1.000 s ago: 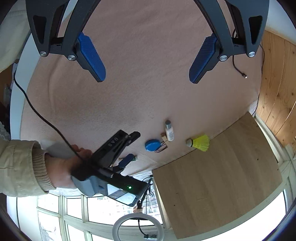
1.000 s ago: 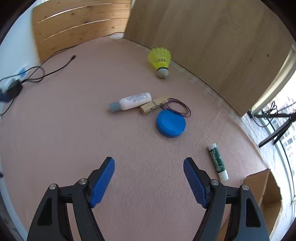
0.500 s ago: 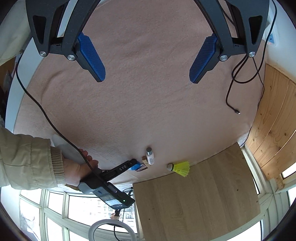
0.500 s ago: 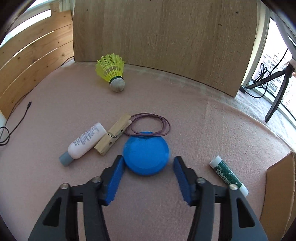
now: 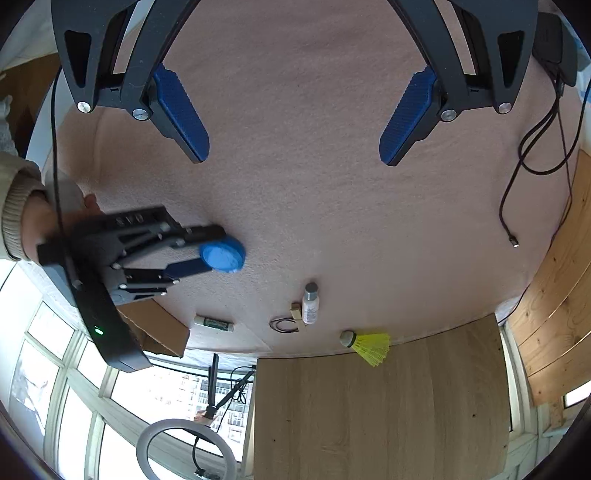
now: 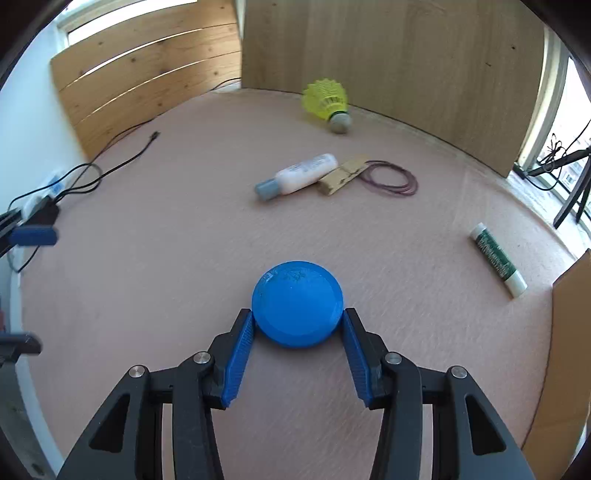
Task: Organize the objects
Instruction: 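Hold the blue lid with the right tool while the left tool grasps its rim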
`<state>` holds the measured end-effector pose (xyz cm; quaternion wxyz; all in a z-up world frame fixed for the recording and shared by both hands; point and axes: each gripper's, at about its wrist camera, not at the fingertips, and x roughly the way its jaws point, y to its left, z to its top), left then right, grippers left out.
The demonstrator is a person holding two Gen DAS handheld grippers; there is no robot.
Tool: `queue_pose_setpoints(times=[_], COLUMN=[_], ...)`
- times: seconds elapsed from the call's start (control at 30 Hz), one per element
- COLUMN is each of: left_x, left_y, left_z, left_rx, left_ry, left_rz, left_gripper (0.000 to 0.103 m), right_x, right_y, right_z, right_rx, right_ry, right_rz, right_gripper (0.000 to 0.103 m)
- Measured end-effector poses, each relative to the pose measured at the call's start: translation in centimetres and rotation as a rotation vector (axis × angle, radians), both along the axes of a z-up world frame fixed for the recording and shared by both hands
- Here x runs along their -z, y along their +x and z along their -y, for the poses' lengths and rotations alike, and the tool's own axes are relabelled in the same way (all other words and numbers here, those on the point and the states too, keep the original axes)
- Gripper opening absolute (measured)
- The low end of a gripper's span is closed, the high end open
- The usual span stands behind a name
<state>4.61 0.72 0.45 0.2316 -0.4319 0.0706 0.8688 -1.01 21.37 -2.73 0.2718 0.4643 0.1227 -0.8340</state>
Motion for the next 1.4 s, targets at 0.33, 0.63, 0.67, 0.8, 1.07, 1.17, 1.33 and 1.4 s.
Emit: queue_pose_setpoints(times=[0.33, 0.63, 0.67, 0.8, 1.07, 1.17, 1.33, 1.4], left_x=[1.5, 2.7, 3.0, 3.5, 3.8, 3.7, 3.6, 3.6], left_y=[-1.4, -2.9, -3.0, -3.1, -3.4, -3.1, -3.0, -3.1], left_z=[-5.1, -10.7, -11.1, -11.6, -11.7, -11.7, -11.7, -11.5], left_rx=[0.076, 0.183, 0.203, 0.280, 0.370, 0.402, 0.436, 0.438], left_ry=[0.020, 0.043, 0.045, 0.094, 0.117, 0.072, 0.051, 0.057], left_rz=[0.071, 0.116, 0.127, 0.156, 0.164, 0.142, 0.140, 0.142], left_gripper=[0.096, 0.094, 0.090, 0.083, 0.060, 0.054, 0.054, 0.054], right_x=[0.1, 0.3, 0.3, 0.4, 0.4, 0.5, 0.6, 0.6], right_y=[7.2, 8.0, 8.1, 8.3, 8.7, 8.8, 8.8, 8.6], right_z=[0.0, -0.1, -0.2, -0.4, -0.5, -0.5, -0.3, -0.3], right_rx=[-0.110, -0.013, -0.009, -0.001, 0.002, 0.001, 0.005, 0.002], right_ry=[0.028, 0.000, -0.003, -0.008, -0.013, -0.009, 0.008, 0.005], right_rz=[-0.018, -0.070, -0.073, -0.085, -0.104, -0.108, -0.121, -0.117], right_gripper=[0.044, 0.044, 0.044, 0.044, 0.045, 0.046, 0.051, 0.051])
